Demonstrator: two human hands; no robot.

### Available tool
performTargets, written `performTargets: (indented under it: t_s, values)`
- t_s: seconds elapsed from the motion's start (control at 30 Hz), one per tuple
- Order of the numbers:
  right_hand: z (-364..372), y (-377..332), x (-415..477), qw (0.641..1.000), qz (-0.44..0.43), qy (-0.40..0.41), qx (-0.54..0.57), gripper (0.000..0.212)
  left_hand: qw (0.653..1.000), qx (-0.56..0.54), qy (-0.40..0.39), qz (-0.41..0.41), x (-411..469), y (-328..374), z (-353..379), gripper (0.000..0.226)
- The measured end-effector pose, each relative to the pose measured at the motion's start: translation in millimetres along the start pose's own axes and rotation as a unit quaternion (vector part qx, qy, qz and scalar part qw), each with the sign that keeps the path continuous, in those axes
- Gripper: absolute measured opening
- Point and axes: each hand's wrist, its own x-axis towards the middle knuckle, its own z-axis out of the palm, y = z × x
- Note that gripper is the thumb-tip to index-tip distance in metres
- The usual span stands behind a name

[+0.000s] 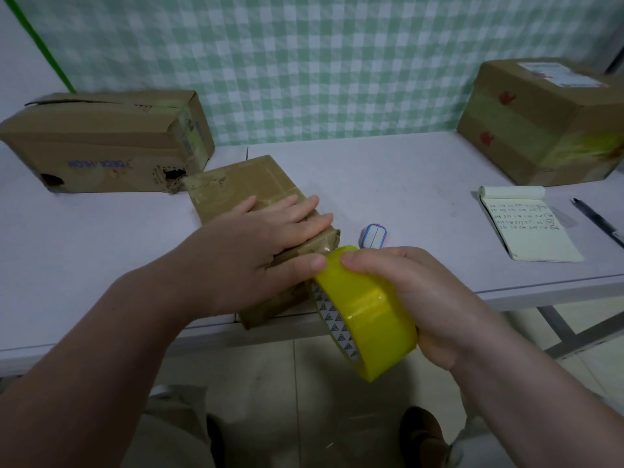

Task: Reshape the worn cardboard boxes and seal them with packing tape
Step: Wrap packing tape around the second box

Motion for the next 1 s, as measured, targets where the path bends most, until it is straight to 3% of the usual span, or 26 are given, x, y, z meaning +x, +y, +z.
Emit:
performTargets:
  t_s: [0.27,0.57,0.73,0.87,0.93,1.0]
  values:
    - [-2,-1,-2,1.0,-0.001,0.002,-0.01,0.042,0.998,0.009,0.001,-0.057,3,0,-4,0.087]
    - [-3,-2,-2,1.0,-0.007,0.002,-0.006,0.043,0.994,0.044,0.002,-0.105,10,-5,-4,0.094]
    - [-3,-1,0,1.0,-0.012,0.0,-0.02,0.055,0.988,0.045,0.015,-0.149,13,-5,-3,0.096]
    - [-3,1,2,1.0,-0.007,-0.011,-0.019,0.062,0.976,0.04,0.059,-0.204,17,-9,2,0.08]
    - [-3,3,3,1.0,-0.005,-0.015,-0.024,0.063,0.972,0.077,0.12,-0.185,16,-8,1,0.069]
    - [-3,4,3,1.0,-0.002,-0.016,-0.027,0.065,0.984,0.062,0.134,-0.103,11,-3,-1,0.065]
